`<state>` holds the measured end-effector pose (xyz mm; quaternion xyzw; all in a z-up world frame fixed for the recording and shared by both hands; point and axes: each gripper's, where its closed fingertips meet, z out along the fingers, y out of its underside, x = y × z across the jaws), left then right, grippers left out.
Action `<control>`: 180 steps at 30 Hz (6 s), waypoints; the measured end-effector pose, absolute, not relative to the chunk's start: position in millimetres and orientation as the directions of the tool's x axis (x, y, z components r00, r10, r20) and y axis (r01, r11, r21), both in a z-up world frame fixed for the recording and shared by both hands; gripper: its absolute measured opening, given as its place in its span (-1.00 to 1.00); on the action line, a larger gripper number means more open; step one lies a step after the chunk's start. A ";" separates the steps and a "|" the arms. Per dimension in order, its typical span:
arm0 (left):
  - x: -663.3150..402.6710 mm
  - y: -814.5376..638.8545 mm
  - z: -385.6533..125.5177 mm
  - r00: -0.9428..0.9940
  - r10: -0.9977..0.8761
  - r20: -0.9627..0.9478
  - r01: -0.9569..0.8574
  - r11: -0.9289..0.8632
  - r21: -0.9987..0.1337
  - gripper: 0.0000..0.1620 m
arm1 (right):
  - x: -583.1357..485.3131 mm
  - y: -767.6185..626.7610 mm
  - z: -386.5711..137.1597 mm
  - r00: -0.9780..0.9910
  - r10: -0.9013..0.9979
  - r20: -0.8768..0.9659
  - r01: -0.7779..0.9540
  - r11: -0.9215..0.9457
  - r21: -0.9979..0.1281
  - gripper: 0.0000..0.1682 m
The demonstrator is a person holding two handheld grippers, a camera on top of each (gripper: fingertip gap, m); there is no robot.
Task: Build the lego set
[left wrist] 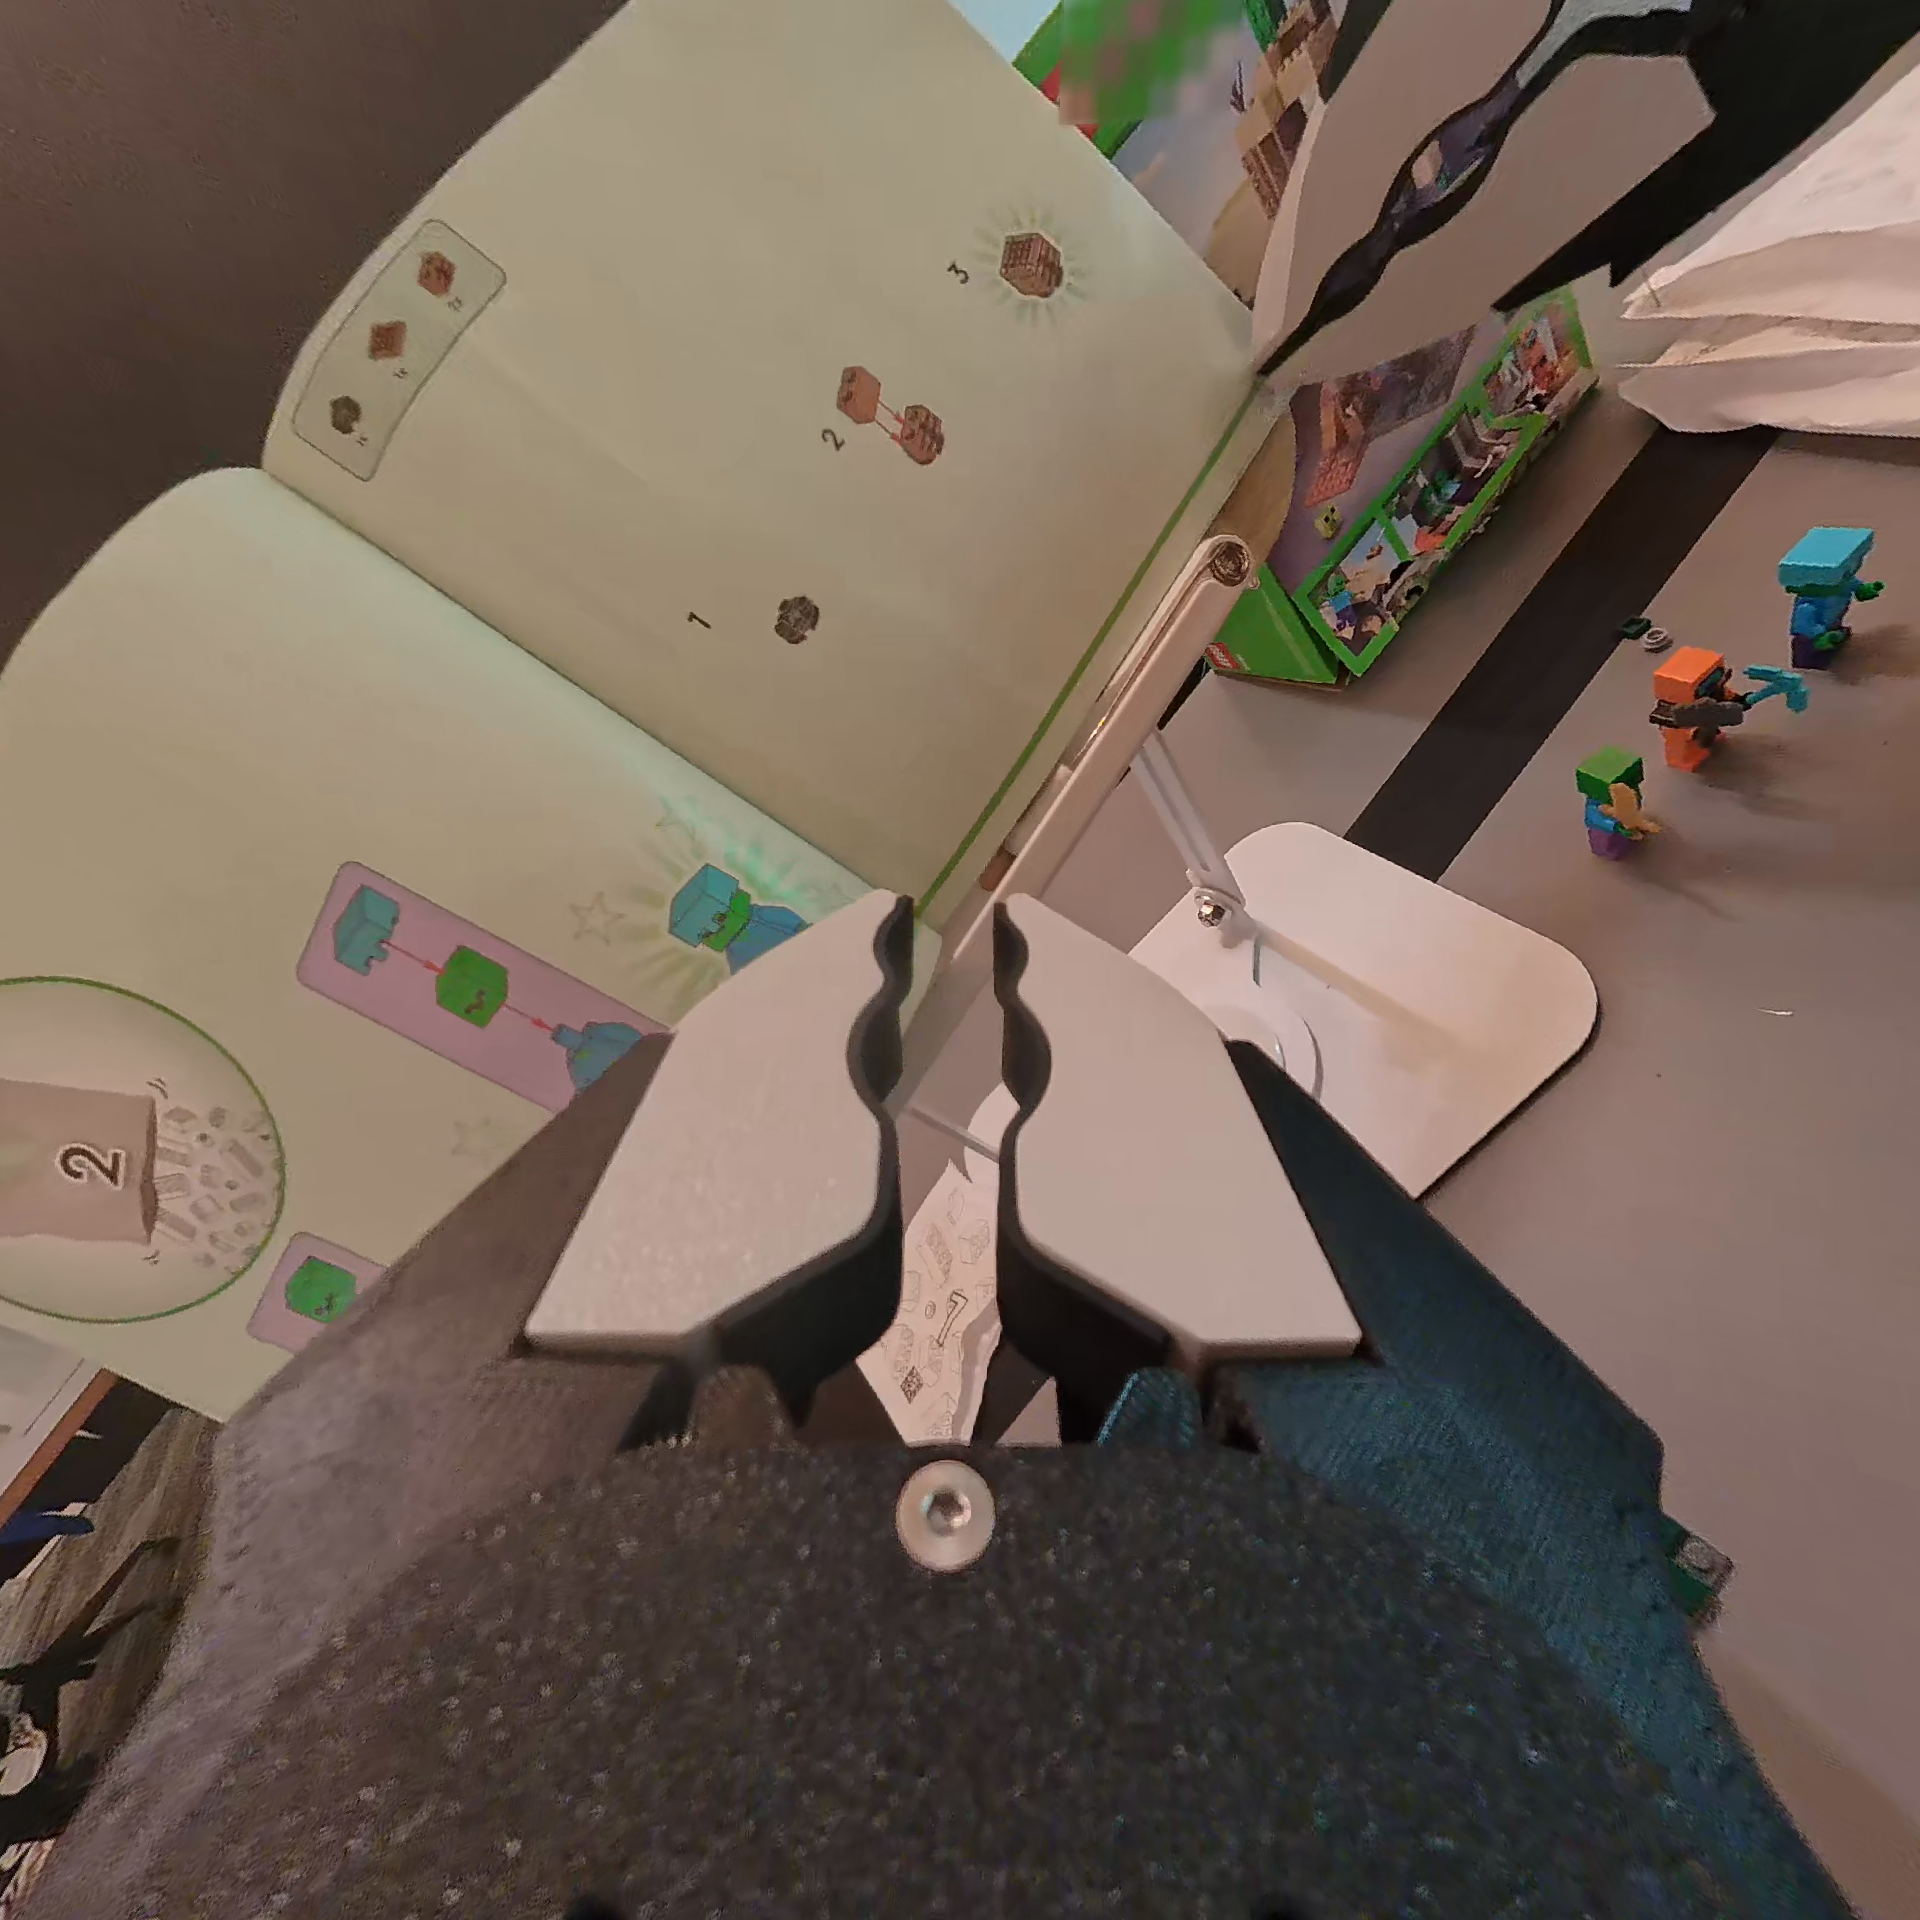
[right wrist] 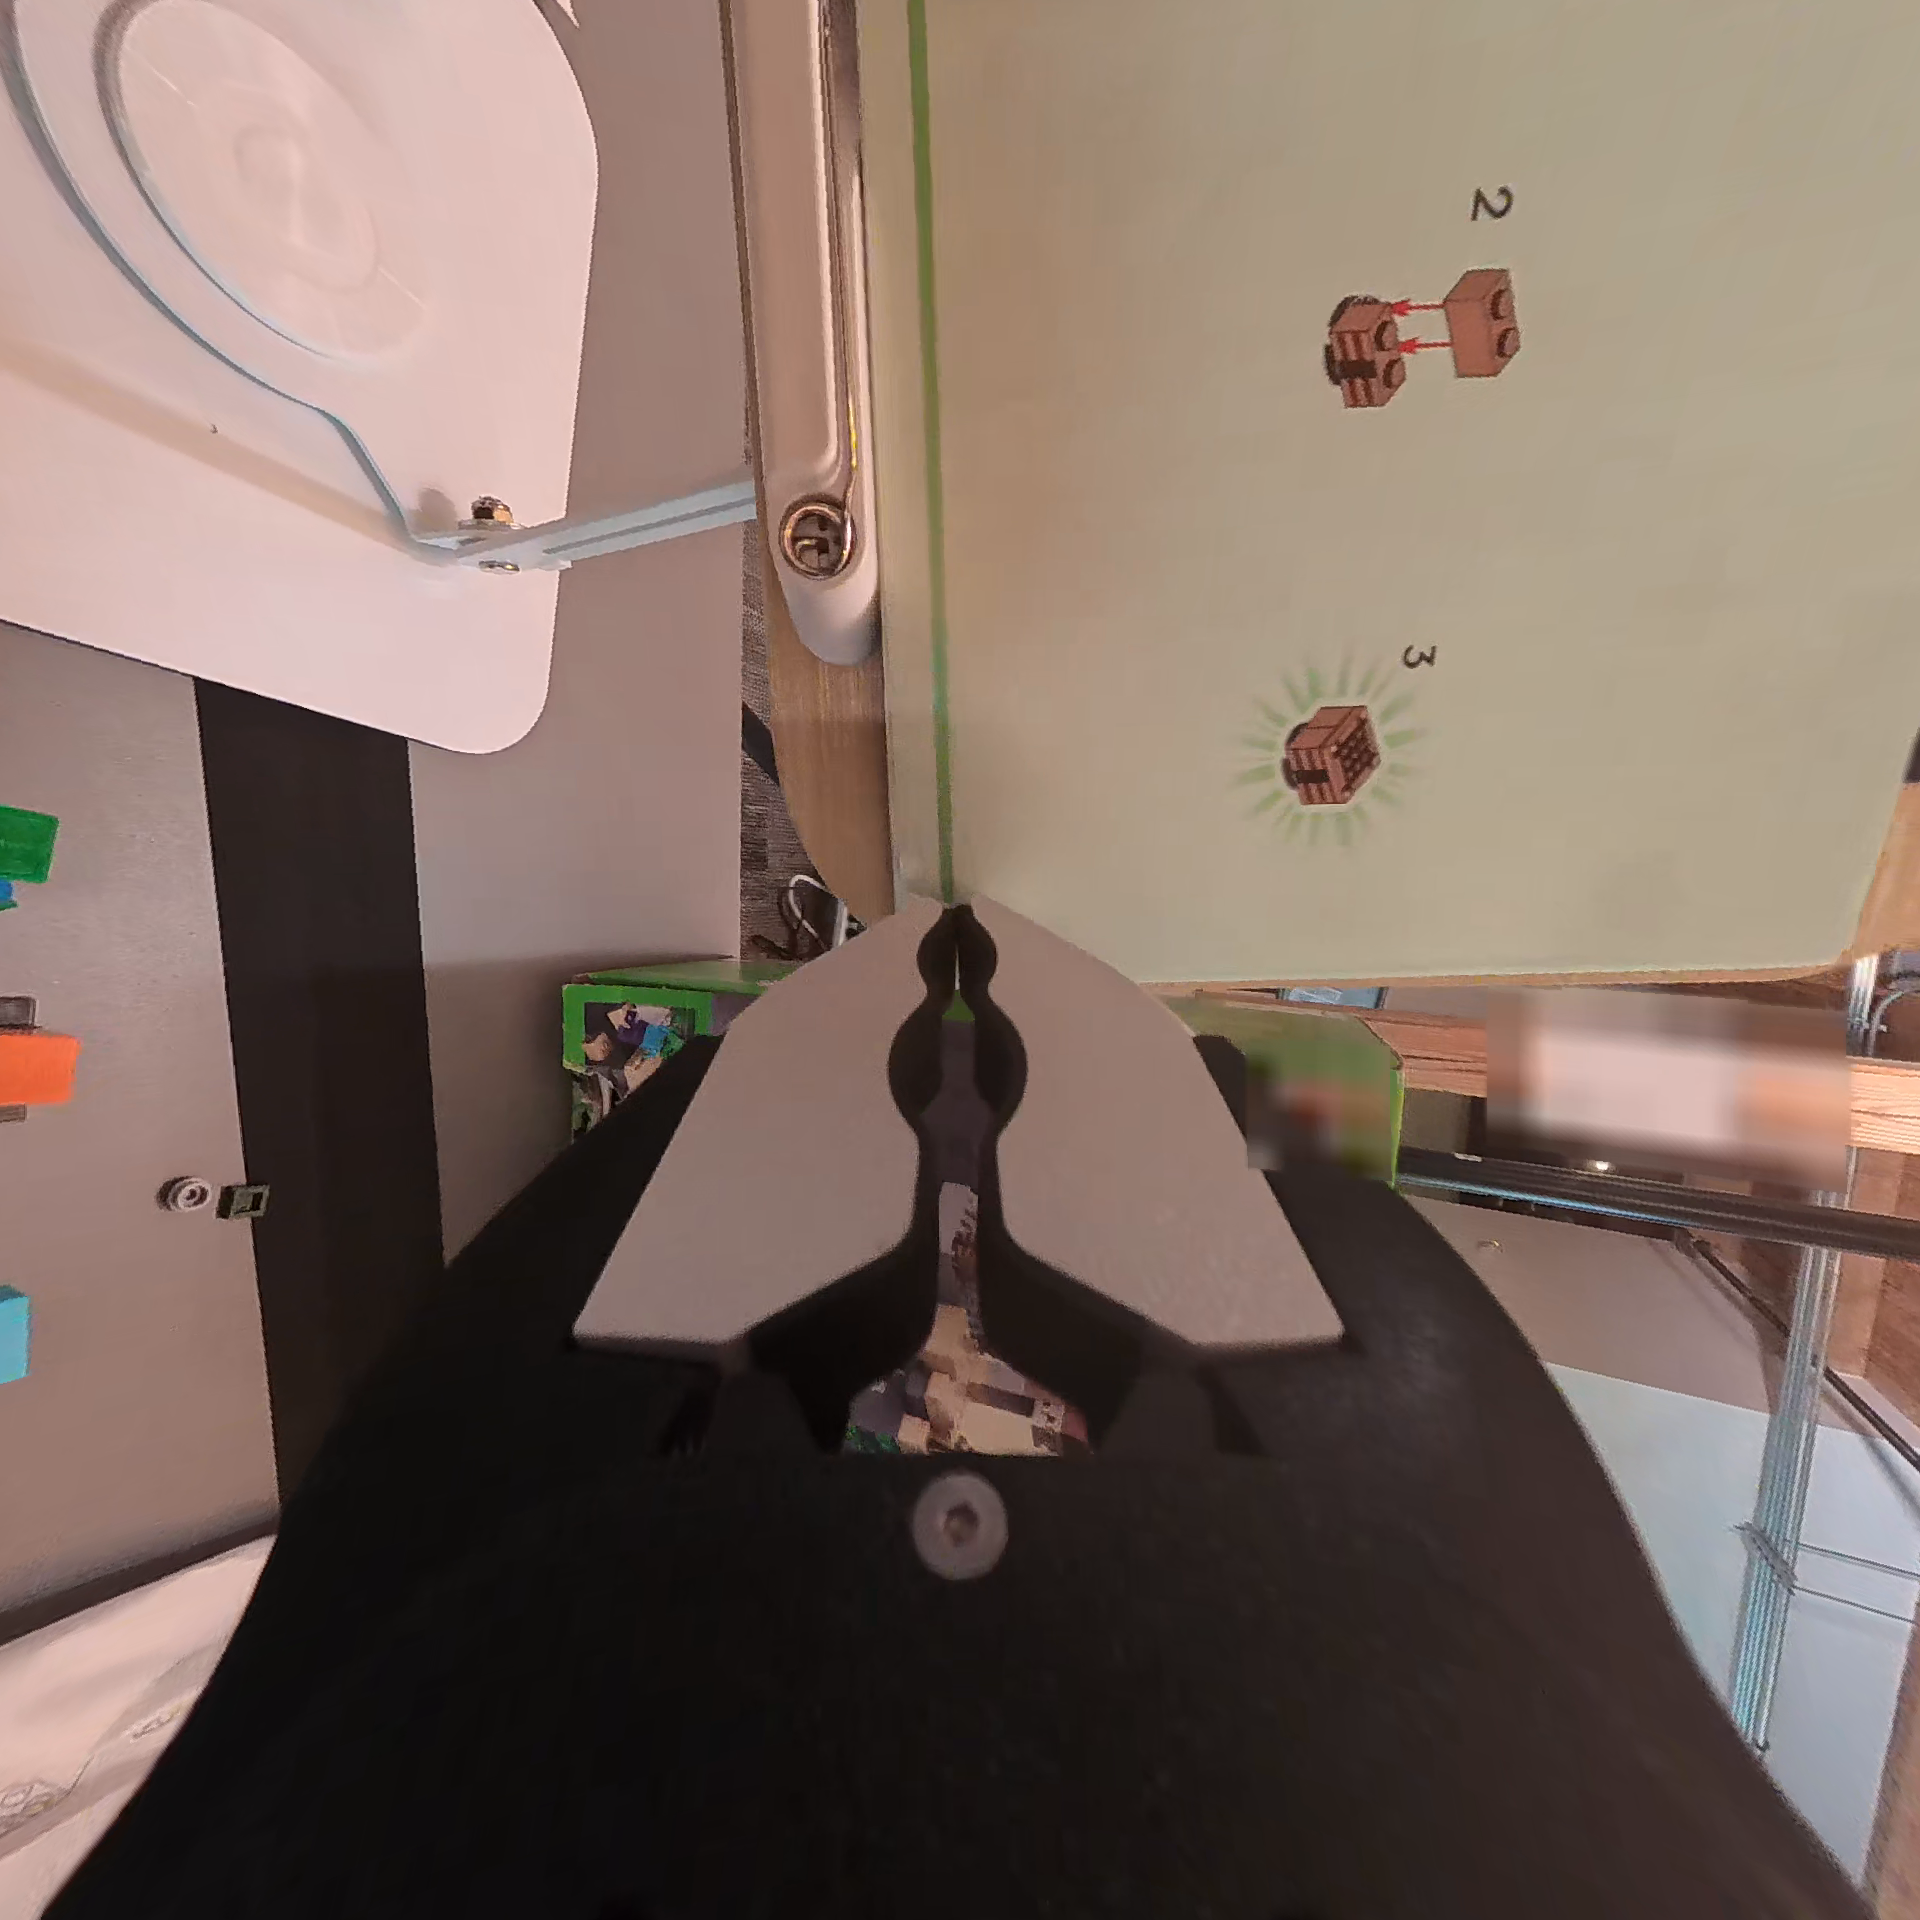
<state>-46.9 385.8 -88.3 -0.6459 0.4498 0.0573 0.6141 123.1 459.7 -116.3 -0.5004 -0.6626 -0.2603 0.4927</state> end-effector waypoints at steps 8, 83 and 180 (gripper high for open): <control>-42.1 381.6 -96.6 0.574 -0.525 -0.629 -0.658 0.162 -0.736 -0.84 | 124.6 454.8 -115.9 -0.053 0.405 0.913 0.920 0.376 -0.114 -0.86; -18.4 370.8 -119.6 0.523 -0.587 -0.618 -0.663 0.175 -0.728 -0.88 | 119.0 453.7 -111.4 -0.036 0.381 0.924 0.910 0.395 -0.128 -0.89; -147.9 409.0 -107.9 0.848 -0.433 -0.306 -0.367 -0.061 -0.928 -0.89 | -138.7 401.8 -74.3 0.096 0.395 0.913 0.676 0.647 -0.351 -1.00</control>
